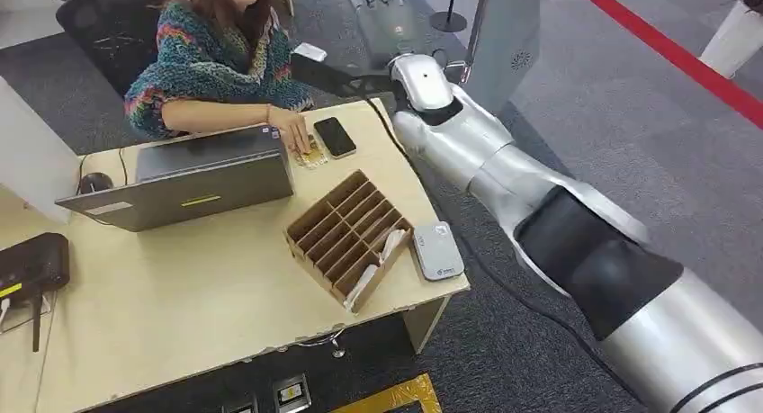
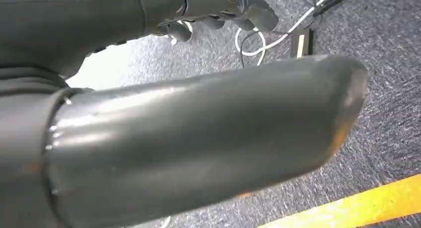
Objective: Pass the card to the sensor for recognition and then transmit it.
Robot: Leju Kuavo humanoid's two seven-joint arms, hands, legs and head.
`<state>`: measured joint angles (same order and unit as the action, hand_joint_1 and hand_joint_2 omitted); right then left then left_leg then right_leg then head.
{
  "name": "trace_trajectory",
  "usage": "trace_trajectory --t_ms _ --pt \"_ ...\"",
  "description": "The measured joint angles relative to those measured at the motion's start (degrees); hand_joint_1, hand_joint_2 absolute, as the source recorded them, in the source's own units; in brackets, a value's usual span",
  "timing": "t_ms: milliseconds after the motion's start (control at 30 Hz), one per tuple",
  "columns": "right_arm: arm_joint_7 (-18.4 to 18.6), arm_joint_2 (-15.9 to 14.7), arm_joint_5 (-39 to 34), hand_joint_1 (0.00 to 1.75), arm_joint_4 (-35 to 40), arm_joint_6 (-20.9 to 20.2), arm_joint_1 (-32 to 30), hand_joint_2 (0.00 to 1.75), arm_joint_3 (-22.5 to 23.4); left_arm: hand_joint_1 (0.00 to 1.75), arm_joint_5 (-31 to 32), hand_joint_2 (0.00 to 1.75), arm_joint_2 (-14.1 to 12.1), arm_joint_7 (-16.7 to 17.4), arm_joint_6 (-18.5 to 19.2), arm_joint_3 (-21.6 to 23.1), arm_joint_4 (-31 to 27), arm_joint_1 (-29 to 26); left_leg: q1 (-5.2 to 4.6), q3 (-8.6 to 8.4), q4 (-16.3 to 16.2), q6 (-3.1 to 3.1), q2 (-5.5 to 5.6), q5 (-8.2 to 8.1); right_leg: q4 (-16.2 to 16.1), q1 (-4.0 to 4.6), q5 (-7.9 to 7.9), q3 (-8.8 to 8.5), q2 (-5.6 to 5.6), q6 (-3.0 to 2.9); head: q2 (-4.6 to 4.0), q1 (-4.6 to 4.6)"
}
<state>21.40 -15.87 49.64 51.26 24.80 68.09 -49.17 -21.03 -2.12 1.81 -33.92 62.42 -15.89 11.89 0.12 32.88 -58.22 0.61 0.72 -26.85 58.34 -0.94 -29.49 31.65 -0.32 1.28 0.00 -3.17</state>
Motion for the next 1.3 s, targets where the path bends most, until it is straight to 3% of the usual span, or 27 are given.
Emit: trace_trajectory --t_ms 233,300,367,467,567,733,833,933,1000,1067,1133,1167,1233,1300 --pt "5.96 -9.66 10.43 0.0 13.68 13.35 -9.2 1.75 10.61 0.0 -1.79 0.0 0.0 -1.0 -1.53 -1.55 0.04 -2.21 0.0 -0.07 -0.01 0.03 0.01 -0.06 -0.15 0.0 0.0 -0.11 0.01 0.01 0.0 0.0" --pt "4.49 -12.35 13.44 0.0 18.6 15.12 -14.95 1.75 16.16 0.0 -2.29 0.0 0.02 -1.27 -1.86 -2.27 0.04 -2.77 0.05 -0.13 -0.01 0.04 0.05 -0.08 -0.2 0.04 0.0 -0.28 -0.08 0.01 0.0 -0.02" --pt "-0.66 -13.33 13.44 0.0 23.52 15.2 -21.08 1.75 22.78 0.0 -2.86 0.0 0.02 -1.66 -2.16 -2.58 0.07 -3.37 0.04 -0.13 -0.01 0.06 0.11 -0.11 -0.2 0.04 0.0 -0.31 -0.19 0.01 0.0 -0.04" --pt "-16.49 -12.17 8.15 0.0 30.17 15.22 -30.12 1.75 37.25 0.0 -4.41 0.0 0.0 -2.1 -2.71 -3.47 0.11 -4.37 0.04 -0.07 0.01 0.04 0.15 -0.14 -0.19 0.05 -0.01 -0.25 -0.28 0.01 0.0 0.04" --pt "-28.02 -10.01 -0.34 0.0 32.8 15.25 -34.36 1.75 49.97 0.0 -5.9 0.0 0.0 -2.82 -3.28 -4.13 0.13 -5.36 0.04 -0.02 0.02 0.04 0.33 -0.11 -0.19 0.05 -0.05 -0.25 -0.48 -0.01 0.0 0.02" --pt "-36.7 -5.3 -15.25 0.0 31.36 15.53 -39.56 1.75 69.89 0.0 -8.15 0.0 -0.02 -3.71 -3.23 -5.44 0.22 -6.49 0.03 -0.04 0.02 0.05 0.3 -0.12 -0.23 0.02 -0.08 -0.19 -0.52 -0.02 0.0 0.0" --pt "-40.28 -3.01 -21.63 0.0 24.47 15.55 -41.92 1.75 84.9 0.0 -9.03 0.0 0.02 -3.74 -2.58 -5.92 0.22 -6.68 0.04 -0.06 0.02 0.08 0.34 -0.14 -0.34 0.04 -0.11 -0.24 -0.53 0.02 0.0 0.0" --pt "-43.72 -2.14 -30.07 0.0 14.71 15.55 -46.51 1.75 95.15 0.0 -9.74 0.0 0.15 -3.74 -2.07 -6.21 0.22 -6.88 0.07 -0.11 0.02 0.12 0.16 -0.28 -0.38 0.06 -0.12 -0.27 -0.32 0.02 0.0 0.02" --pt "-44.61 -1.2 -30.69 0.0 6.79 15.6 -49.23 1.75 102.02 0.0 -10.16 0.0 0.22 -3.74 -2.03 -6.27 0.22 -6.87 0.08 -0.12 0.02 0.02 0.08 -0.39 -0.39 0.07 -0.13 -0.22 -0.2 0.03 0.0 0.02" --pt "-40.41 0.46 -24.79 0.0 0.7 15.57 -52.47 1.75 108.79 0.0 -10.27 0.0 0.28 -3.74 -2.05 -6.27 0.24 -6.87 0.09 -0.12 0.05 -0.02 -0.07 -0.46 -0.37 0.08 -0.17 -0.21 0.0 0.0 0.0 0.02" --pt "-32.56 3.09 -17.22 0.0 -2.26 15.57 -55.58 1.75 113.79 0.0 -10.27 0.0 0.28 -3.6 -2.05 -6.27 0.24 -6.87 0.25 -0.13 0.07 -0.12 -0.22 -0.54 -0.37 0.27 -0.25 -0.23 0.1 -0.11 0.0 0.02" --pt "-28.06 4.85 -14.07 0.0 -3.59 15.57 -56.59 0.0 116.31 0.0 -10.29 0.0 0.3 -3.43 -2.05 -6.27 0.26 -6.87 0.35 -0.14 0.07 -0.24 -0.26 -0.61 -0.37 0.37 -0.27 -0.23 0.18 -0.16 0.0 -0.04" --pt "-21.94 8.32 -9.35 0.0 -5.3 15.55 -58.24 0.0 119.84 0.0 -10.38 0.0 0.33 -3.17 -2.05 -6.27 0.28 -6.85 0.38 -0.21 0.08 -0.27 -0.41 -0.63 -0.33 0.41 -0.3 -0.24 0.32 -0.22 0.0 0.04" --pt "-18.82 11.6 -5.9 0.0 -6.04 15.55 -59.13 0.0 122.88 0.0 -10.25 0.0 0.35 -2.75 -2.03 -6.27 0.28 -6.8 0.42 -0.26 0.09 -0.29 -0.46 -0.62 -0.29 0.44 -0.35 -0.23 0.33 -0.3 0.0 0.04"
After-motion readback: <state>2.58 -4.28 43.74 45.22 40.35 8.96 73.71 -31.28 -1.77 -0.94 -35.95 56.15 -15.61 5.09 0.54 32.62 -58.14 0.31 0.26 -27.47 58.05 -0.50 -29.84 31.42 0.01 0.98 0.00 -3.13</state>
